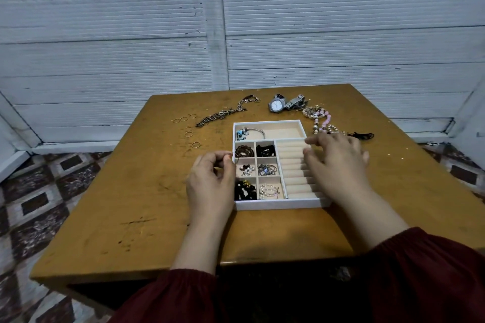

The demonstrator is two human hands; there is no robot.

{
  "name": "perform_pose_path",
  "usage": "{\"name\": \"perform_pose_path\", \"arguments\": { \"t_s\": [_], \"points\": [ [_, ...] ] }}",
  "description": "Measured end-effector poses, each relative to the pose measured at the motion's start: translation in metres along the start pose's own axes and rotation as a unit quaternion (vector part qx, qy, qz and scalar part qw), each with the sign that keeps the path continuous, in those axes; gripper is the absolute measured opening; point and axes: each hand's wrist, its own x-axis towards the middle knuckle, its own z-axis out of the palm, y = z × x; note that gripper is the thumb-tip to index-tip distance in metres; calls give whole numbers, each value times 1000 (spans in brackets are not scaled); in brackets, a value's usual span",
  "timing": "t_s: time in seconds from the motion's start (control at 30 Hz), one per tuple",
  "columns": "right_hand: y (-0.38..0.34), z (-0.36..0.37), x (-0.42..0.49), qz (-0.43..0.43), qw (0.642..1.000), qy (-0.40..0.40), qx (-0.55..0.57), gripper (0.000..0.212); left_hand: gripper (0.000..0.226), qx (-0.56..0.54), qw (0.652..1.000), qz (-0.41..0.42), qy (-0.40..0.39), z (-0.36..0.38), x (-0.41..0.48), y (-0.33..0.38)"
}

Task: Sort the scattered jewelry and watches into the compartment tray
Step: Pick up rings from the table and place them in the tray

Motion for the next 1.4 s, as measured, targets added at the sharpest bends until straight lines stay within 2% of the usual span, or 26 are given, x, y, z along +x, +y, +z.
{"name": "perform_pose_path", "arguments": {
  "t_s": [0.1, 0.23, 0.47, 0.63, 0.9, 1.4],
  "points": [
    [20, 1, -4, 20, 999, -8, -34, 36, 11, 18, 999, 40, -5, 3, 0, 6],
    [39, 7, -6, -2, 993, -72, -94, 41, 12, 64, 994, 78, -44, 9, 6, 20],
    [44, 11, -3, -20, 985, -138, -101, 50, 12, 122, 978, 116, -124, 36, 20, 37],
    [43, 12, -3, -13, 983, -151, -102, 51, 12, 149, 967, 136, -158, 53, 35, 41],
    [45, 11, -2, -9, 982, -159, -103, 53, 19, 269, 917, 215, -202, 74, 53, 41],
    [46, 11, -2, -4, 984, -157, -88, 53, 15, 307, 858, 330, -246, 76, 61, 43]
  ]
}}
